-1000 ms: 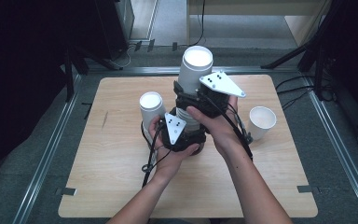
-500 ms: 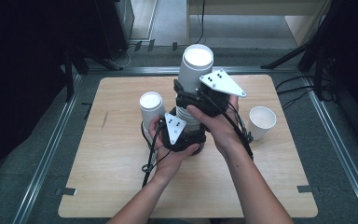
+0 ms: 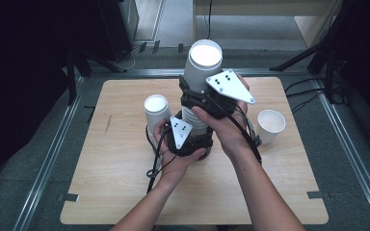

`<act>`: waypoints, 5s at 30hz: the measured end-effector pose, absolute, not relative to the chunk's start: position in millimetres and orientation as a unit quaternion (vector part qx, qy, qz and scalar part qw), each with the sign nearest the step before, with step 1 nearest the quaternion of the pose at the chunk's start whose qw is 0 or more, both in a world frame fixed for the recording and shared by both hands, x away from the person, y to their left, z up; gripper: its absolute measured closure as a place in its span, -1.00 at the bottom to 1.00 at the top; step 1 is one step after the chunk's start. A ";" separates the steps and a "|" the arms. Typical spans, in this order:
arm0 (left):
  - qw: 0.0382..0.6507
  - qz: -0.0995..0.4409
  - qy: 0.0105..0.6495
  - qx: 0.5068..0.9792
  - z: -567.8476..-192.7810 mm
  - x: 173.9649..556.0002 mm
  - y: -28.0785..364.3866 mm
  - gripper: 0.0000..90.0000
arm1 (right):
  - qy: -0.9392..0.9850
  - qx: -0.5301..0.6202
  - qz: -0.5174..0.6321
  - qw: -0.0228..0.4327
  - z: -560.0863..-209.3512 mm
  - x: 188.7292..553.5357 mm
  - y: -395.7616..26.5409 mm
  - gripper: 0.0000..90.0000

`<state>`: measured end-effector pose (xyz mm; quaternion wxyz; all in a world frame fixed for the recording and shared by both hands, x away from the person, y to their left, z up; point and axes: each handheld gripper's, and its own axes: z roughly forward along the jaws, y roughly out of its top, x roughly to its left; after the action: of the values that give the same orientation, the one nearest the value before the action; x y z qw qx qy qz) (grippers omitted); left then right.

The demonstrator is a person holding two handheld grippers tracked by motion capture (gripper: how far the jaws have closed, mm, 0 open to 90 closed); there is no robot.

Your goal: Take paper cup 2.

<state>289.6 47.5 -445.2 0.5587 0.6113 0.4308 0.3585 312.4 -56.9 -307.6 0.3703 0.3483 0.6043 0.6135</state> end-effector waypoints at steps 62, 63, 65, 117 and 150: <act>0.559 0.360 0.431 0.610 -446.0 289.2 47.5 -0.93 | 0.535 0.341 0.641 0.432 -273.7 273.8 -108.6 -0.68; 0.560 0.360 0.430 0.610 -446.2 289.2 47.4 -0.93 | 0.535 0.342 0.640 0.432 -274.7 273.2 -110.1 -0.68; 0.560 0.360 0.430 0.610 -446.3 289.2 47.4 -0.93 | 0.534 0.345 0.639 0.433 -277.3 270.8 -114.7 -0.68; 0.561 0.292 0.390 0.670 -459.6 231.9 71.9 -0.94 | 0.605 0.367 0.533 0.464 -417.5 232.4 -168.6 -0.69; 0.589 0.239 0.314 0.705 -446.9 207.3 95.2 -0.98 | 0.711 0.224 0.456 0.486 -468.5 233.0 -126.9 -0.70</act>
<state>207.3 95.2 -446.9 0.5886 0.7055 0.3141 0.2392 233.0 -126.9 -468.5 0.4860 0.2240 0.7112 0.4559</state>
